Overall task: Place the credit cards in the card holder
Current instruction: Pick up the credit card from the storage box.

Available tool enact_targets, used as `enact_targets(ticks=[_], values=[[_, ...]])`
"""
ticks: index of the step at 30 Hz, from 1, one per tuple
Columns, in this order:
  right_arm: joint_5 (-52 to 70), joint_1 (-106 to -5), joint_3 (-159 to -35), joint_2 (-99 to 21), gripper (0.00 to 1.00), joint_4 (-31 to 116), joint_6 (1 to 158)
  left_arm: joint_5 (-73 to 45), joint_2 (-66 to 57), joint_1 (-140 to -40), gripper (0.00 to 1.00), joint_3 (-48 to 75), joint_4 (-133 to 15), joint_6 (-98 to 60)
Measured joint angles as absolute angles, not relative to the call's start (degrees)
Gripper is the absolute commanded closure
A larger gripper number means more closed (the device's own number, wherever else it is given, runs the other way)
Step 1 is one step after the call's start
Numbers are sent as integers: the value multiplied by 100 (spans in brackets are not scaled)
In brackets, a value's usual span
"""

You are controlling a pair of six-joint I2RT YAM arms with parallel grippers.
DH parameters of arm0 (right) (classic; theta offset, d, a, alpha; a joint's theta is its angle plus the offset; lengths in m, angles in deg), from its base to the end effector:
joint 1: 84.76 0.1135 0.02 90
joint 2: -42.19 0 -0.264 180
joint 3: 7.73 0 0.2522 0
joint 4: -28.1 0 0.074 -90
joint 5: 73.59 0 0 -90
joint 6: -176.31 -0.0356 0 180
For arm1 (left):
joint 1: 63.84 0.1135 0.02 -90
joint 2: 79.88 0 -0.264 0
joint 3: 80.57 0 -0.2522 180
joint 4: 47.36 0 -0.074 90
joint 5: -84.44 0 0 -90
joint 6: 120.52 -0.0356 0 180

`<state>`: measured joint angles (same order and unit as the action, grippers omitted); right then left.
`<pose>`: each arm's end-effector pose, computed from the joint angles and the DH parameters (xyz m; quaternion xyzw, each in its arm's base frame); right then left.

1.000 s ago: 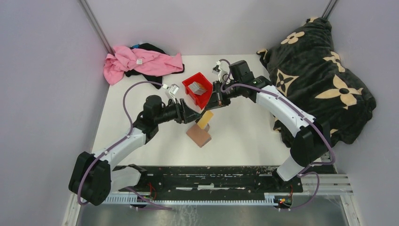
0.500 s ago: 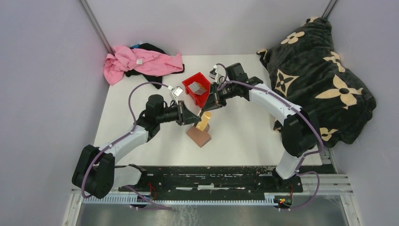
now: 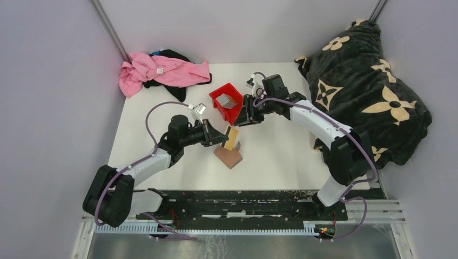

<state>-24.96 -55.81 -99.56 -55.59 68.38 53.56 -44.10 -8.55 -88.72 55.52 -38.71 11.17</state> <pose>0.3178 0.2027 0.2762 -0.1028 0.8720 0.4602 0.1313 0.2227 -0.1277 0.2147 0.0779 0.7873 -0.5260 0.3123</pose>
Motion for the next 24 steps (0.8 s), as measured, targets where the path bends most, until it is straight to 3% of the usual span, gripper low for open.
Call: enact_targets(ticks=[14,24], values=[[-1818,-5505,-8168,-4943,55,4875,4289,-2382,-1500,-8887,97,6435,-2793,2811],[-2009,-5397,-7877,-5271,56,3463,3360,-2117,-1384,-8949,97,6483,-2406,3309]])
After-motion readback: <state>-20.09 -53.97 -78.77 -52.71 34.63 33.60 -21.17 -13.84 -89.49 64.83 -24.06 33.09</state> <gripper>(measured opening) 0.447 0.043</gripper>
